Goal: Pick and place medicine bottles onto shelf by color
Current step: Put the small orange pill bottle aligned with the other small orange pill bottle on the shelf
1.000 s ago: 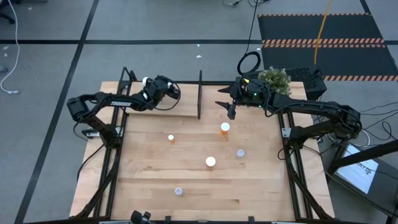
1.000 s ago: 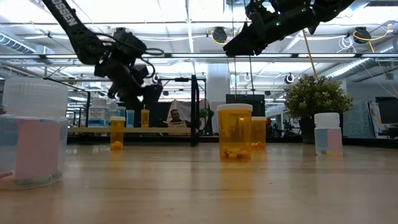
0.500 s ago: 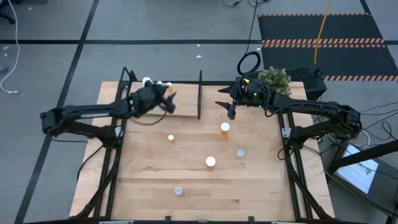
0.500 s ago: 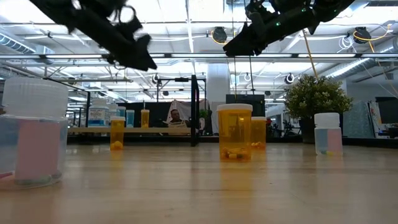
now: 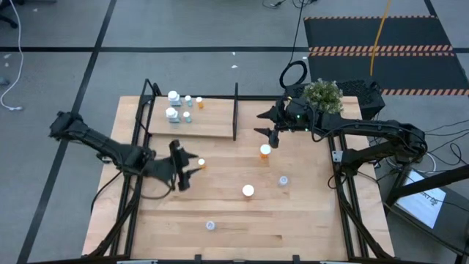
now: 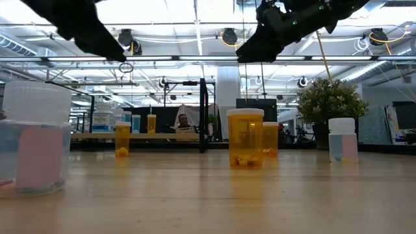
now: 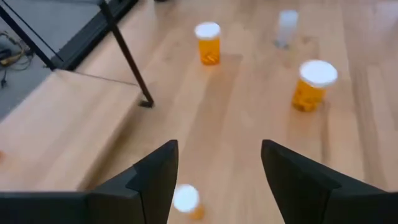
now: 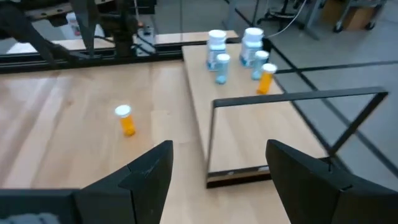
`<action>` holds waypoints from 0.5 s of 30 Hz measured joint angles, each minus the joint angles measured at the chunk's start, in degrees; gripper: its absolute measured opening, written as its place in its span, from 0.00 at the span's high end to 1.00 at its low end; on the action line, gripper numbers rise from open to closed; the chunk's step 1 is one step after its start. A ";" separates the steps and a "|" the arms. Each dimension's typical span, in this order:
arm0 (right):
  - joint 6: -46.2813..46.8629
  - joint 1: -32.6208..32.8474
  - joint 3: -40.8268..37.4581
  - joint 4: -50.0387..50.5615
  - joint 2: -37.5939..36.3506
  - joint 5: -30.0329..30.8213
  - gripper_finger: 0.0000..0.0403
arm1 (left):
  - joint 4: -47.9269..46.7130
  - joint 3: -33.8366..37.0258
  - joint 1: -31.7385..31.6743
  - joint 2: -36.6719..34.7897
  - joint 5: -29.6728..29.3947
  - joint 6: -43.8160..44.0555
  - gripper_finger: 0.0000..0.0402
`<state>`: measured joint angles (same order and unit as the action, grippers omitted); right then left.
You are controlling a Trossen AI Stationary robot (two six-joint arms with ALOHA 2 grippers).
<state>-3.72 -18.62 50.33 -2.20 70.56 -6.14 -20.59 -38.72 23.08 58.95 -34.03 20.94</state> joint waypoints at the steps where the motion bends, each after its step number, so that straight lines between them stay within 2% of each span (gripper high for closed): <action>1: 0.53 0.67 0.01 0.45 -0.01 0.03 0.37 | -0.14 0.00 1.39 0.99 -1.17 1.69 0.42; 8: 3.71 6.87 0.01 1.44 -0.12 0.09 0.37 | -6.49 -0.02 3.34 9.98 -0.67 12.62 0.40; 15: 3.13 12.58 0.01 1.38 -0.12 3.78 0.37 | -6.31 0.00 0.59 18.12 -1.56 14.11 0.24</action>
<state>-0.59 -6.05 50.35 -0.82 70.43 -2.35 -26.91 -38.72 23.67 77.07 -35.58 35.05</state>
